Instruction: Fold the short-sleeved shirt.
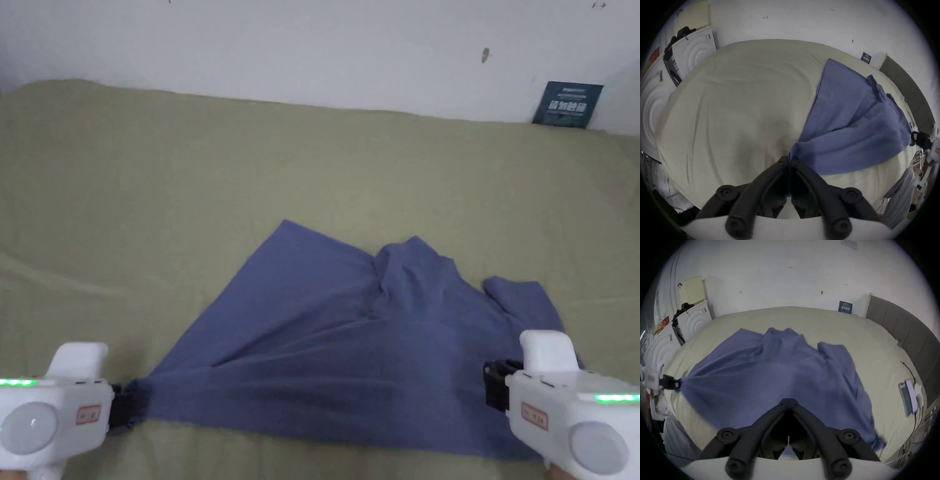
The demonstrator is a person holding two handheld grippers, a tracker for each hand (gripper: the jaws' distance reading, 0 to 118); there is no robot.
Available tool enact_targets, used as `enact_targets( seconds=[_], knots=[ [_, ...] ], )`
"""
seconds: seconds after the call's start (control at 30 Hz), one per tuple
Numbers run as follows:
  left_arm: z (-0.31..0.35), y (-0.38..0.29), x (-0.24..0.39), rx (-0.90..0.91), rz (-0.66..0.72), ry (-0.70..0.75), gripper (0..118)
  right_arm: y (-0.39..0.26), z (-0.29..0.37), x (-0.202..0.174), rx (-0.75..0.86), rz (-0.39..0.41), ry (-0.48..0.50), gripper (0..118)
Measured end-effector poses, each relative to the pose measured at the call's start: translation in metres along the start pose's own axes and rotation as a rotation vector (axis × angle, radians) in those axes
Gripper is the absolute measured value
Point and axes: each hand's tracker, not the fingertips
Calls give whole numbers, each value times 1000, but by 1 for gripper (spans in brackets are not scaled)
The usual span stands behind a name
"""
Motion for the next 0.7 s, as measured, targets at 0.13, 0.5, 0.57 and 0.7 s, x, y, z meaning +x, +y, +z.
enact_targets(
  seconds=[0.13, 0.5, 0.57, 0.7],
  knots=[
    [-2, 0, 4, 2, 3, 14, 3, 56, -54, 25, -28, 1, -6, 0],
    [-13, 13, 1, -29, 36, -5, 3, 150, -206, 48, -237, 19, 54, 113],
    [-14, 14, 5, -31, 31, -1, 3, 145, -211, 38, -265, 93, 30, 107],
    [-19, 13, 3, -32, 21, 4, 3, 138, -230, 44, -285, 85, -4, 110]
  ],
)
